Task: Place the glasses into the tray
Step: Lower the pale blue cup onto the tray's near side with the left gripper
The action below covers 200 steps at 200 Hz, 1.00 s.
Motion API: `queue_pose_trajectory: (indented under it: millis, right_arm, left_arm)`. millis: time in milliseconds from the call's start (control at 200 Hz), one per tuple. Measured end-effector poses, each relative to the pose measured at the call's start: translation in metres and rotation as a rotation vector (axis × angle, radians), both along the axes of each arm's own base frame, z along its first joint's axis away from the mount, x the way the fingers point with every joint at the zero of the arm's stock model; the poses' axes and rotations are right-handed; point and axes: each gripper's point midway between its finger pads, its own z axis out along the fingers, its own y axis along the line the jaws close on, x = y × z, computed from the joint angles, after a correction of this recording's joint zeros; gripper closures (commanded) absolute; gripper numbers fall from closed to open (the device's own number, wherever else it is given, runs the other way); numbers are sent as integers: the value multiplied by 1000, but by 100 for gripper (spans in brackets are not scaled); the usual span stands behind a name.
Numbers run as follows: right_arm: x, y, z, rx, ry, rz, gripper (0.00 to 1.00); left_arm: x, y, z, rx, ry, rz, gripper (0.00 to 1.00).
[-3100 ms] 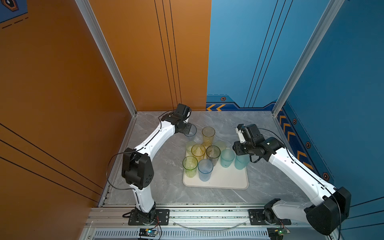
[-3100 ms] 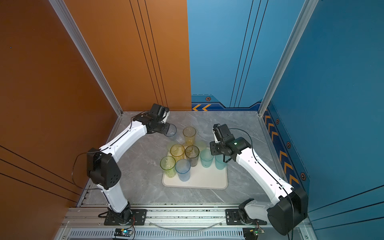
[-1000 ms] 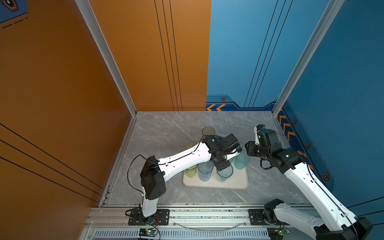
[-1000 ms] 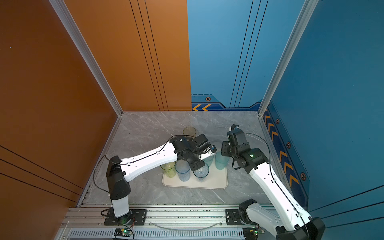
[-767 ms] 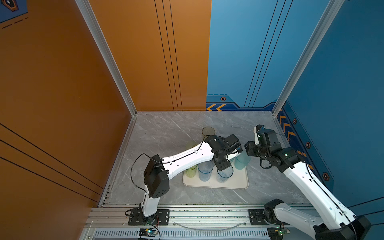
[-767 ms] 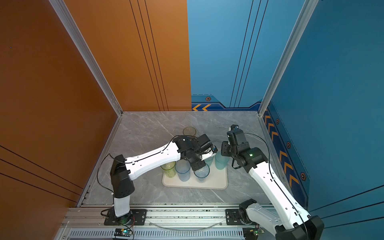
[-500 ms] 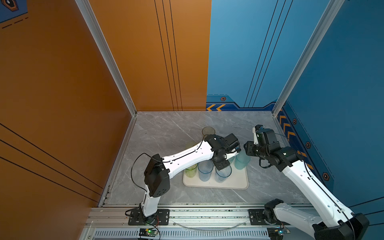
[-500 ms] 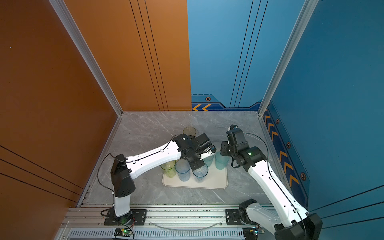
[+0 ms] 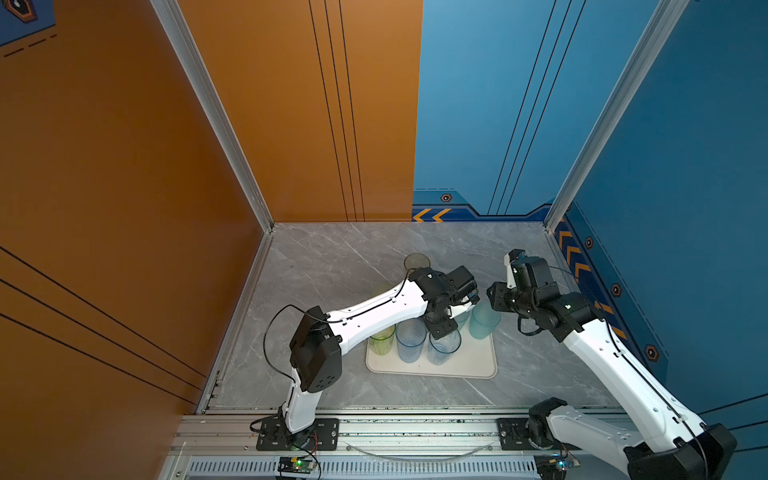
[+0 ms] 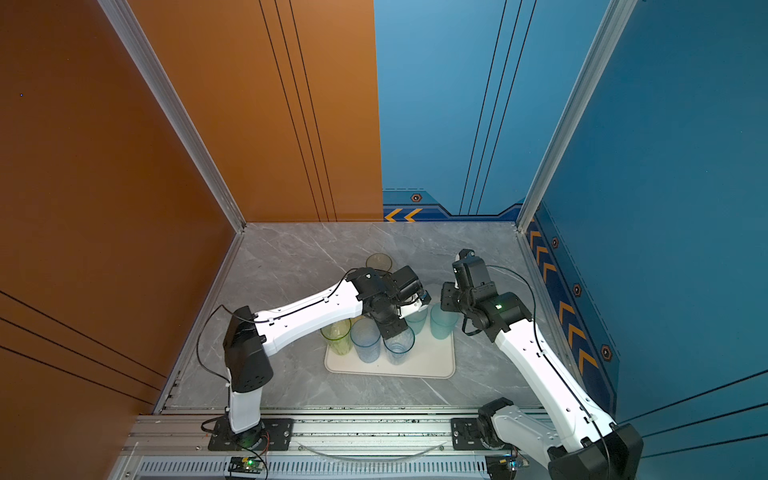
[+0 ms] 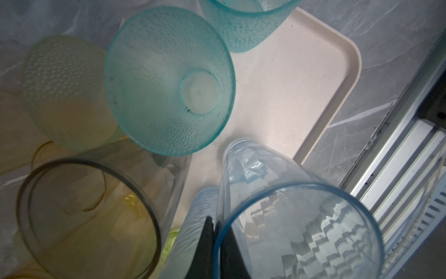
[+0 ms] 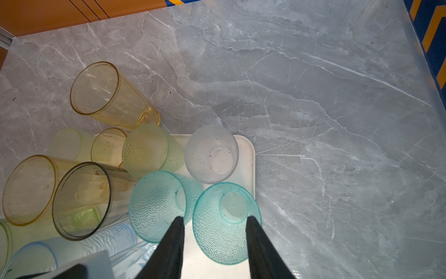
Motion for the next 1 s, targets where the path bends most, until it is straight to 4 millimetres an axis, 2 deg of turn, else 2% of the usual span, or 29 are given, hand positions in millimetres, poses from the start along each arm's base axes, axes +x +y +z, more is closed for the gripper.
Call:
queue_pose_trajectory:
  millis: [330, 506, 1001]
  right_arm:
    - [0, 0, 0, 2, 1, 2, 58]
    - [0, 0, 0, 2, 1, 2, 58]
    - [-1, 1, -2, 4, 5, 9, 58]
  left_arm:
    - [-1, -1, -3, -2, 16, 0, 98]
    - [0, 0, -3, -2, 16, 3, 93]
    - [-1, -1, -3, -7, 22, 2, 86]
